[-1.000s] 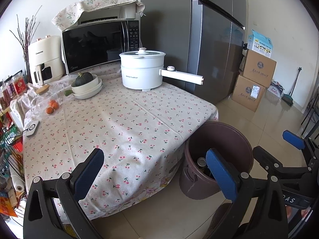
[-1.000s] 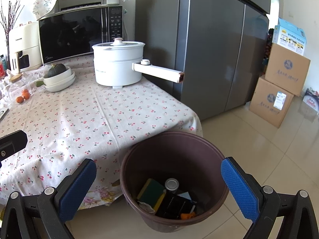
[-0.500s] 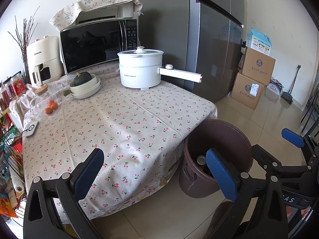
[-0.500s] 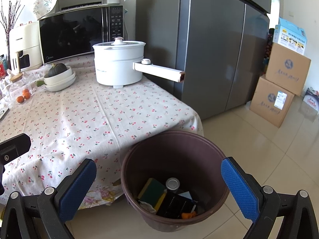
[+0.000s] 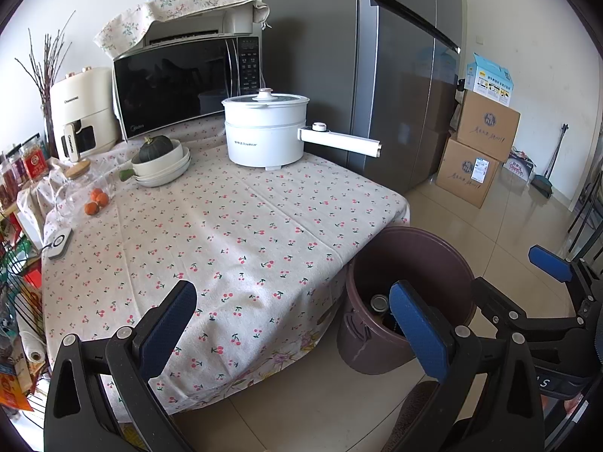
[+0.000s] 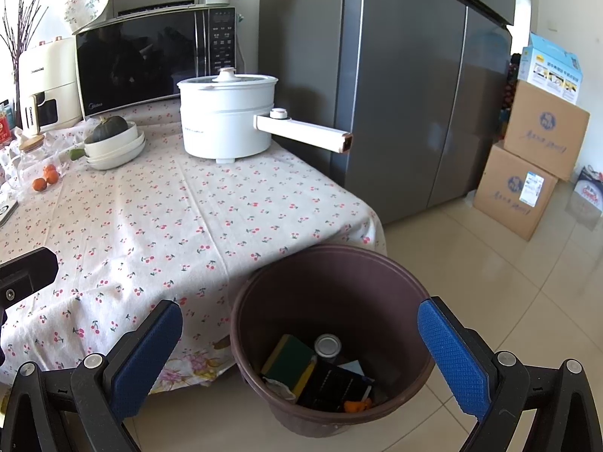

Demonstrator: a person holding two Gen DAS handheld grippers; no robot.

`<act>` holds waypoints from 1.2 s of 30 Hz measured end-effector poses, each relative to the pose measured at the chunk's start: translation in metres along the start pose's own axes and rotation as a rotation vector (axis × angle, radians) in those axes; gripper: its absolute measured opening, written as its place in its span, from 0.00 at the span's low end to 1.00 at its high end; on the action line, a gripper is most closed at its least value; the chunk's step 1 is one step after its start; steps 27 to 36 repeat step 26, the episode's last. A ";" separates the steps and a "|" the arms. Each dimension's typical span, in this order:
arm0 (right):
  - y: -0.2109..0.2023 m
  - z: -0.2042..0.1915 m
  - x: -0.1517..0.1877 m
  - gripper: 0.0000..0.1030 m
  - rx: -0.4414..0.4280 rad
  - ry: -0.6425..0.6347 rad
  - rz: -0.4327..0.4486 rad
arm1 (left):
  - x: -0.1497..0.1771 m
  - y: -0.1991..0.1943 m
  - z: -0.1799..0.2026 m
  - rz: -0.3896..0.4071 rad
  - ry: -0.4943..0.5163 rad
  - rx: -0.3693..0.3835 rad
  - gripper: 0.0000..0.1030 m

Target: Collect trash

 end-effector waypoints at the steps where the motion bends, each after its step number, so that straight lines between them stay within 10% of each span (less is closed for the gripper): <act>1: 0.000 0.000 0.000 1.00 0.000 0.000 0.000 | 0.000 0.000 0.000 -0.001 0.000 0.001 1.00; 36: 0.003 0.005 0.001 1.00 -0.004 0.004 0.003 | -0.006 -0.012 0.001 0.015 -0.007 0.008 1.00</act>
Point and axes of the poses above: each gripper's, at about its wrist camera, not at the fingertips, and y roughly the way its jaws point, z to its right, x to its underside, the point moved 9 cm from there along y, roughly the way its jaws point, and after that the axes turned 2 degrees about -y, right-handed, at the moved point
